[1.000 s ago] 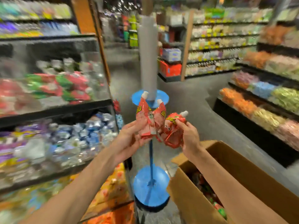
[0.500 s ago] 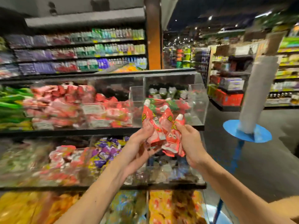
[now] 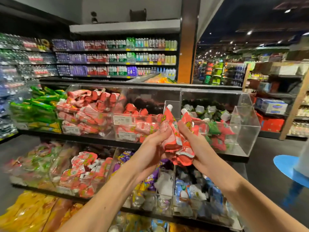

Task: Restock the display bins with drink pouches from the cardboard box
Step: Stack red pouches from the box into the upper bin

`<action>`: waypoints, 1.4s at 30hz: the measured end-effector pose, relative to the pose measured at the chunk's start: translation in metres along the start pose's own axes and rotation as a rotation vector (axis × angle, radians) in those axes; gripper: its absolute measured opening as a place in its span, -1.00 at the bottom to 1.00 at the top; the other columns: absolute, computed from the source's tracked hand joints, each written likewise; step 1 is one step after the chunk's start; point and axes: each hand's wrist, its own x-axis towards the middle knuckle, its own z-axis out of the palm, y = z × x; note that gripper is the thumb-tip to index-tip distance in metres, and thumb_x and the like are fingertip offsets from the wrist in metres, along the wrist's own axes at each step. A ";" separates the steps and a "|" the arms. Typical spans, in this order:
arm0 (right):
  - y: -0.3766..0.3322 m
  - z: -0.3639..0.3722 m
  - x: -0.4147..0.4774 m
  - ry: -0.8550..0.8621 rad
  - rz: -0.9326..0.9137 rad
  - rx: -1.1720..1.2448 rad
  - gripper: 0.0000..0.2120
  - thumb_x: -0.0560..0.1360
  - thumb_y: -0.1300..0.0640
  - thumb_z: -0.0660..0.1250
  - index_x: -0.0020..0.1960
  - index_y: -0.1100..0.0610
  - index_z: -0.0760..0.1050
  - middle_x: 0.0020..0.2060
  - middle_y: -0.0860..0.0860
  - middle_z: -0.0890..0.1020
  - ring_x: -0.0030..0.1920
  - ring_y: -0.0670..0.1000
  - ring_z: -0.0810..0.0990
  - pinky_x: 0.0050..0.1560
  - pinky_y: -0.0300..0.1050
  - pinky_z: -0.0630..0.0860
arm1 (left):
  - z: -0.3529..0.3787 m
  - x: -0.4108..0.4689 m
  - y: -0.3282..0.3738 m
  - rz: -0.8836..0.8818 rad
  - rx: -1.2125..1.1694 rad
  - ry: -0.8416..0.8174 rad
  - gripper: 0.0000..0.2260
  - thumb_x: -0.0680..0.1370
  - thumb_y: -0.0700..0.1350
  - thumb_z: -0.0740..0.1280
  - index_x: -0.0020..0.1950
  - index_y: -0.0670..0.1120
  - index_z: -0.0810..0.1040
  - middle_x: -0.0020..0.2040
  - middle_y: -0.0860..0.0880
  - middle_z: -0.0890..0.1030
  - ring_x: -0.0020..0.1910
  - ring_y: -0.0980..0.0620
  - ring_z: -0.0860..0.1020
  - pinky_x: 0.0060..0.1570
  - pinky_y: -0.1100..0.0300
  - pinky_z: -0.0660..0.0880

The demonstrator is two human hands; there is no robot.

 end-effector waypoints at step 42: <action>-0.082 0.012 0.163 0.228 -0.063 0.221 -0.84 0.50 -0.04 0.39 -0.04 0.04 0.55 -0.23 0.03 0.68 -0.23 0.03 0.66 -0.01 0.04 0.57 | -0.122 0.277 0.070 -0.192 0.732 -0.025 -0.80 0.57 -0.20 0.29 -0.24 -0.03 0.55 -0.39 0.04 0.52 -0.38 0.09 0.39 -0.38 0.28 0.26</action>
